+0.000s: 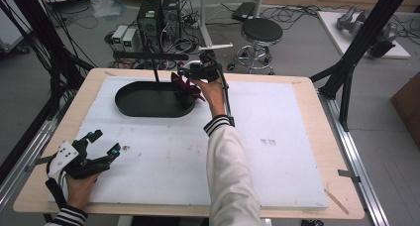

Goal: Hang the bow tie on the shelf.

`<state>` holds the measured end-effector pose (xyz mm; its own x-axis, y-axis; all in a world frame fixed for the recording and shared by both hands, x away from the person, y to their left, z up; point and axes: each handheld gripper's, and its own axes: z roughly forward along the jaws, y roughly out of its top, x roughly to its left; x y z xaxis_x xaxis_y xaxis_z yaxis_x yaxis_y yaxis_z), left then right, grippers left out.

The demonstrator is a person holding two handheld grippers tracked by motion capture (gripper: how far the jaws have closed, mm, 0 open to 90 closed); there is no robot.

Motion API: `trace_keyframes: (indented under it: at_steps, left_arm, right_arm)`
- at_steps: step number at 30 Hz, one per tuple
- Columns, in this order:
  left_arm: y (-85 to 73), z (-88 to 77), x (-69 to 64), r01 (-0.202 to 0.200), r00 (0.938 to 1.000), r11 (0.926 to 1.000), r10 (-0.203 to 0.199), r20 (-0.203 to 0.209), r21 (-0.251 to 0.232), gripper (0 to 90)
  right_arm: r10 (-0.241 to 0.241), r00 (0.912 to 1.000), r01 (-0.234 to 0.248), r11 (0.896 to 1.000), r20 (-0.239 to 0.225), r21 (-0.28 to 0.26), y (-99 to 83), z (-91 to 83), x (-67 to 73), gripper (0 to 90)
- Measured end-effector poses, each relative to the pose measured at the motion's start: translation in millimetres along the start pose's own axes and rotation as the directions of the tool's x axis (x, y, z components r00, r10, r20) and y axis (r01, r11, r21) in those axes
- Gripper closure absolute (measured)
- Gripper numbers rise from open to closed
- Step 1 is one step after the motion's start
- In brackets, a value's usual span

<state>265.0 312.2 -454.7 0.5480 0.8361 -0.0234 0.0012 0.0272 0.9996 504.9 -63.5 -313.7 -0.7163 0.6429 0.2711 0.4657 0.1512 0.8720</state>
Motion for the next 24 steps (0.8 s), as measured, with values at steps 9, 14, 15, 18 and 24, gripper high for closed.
trace_keyframes:
  at_steps: [9,14,15,18,24]
  left_arm:
    - [0.0,0.4,-0.8,-0.006,1.0,1.0,0.006,-0.002,-0.002,15.9]
    - [0.3,1.2,-0.5,-0.002,1.0,1.0,0.002,-0.006,0.007,15.9]
    - [0.3,1.2,-0.5,-0.001,1.0,1.0,0.001,-0.007,0.006,15.9]
    - [0.1,1.0,-1.3,-0.004,0.9999,1.0,0.004,-0.009,0.0,15.9]
    - [0.0,0.4,-1.5,-0.012,0.9999,0.9999,0.012,-0.01,0.0,15.9]
  right_arm:
    - [-0.065,0.9965,0.067,0.997,-0.052,0.035,-4.3,-16.2,6.9,30.3]
    - [-0.099,0.9917,0.103,0.994,-0.081,0.041,-0.4,-31.9,20.4,26.2]
    - [-0.113,0.99,0.117,0.992,-0.083,0.04,0.7,-36.7,22.4,25.8]
    - [-0.137,0.9868,0.139,0.99,-0.087,0.019,4.1,-55.5,26.1,25.1]
    - [-0.177,0.9827,0.174,0.983,-0.053,-0.059,-3.9,-98.7,28.1,22.6]
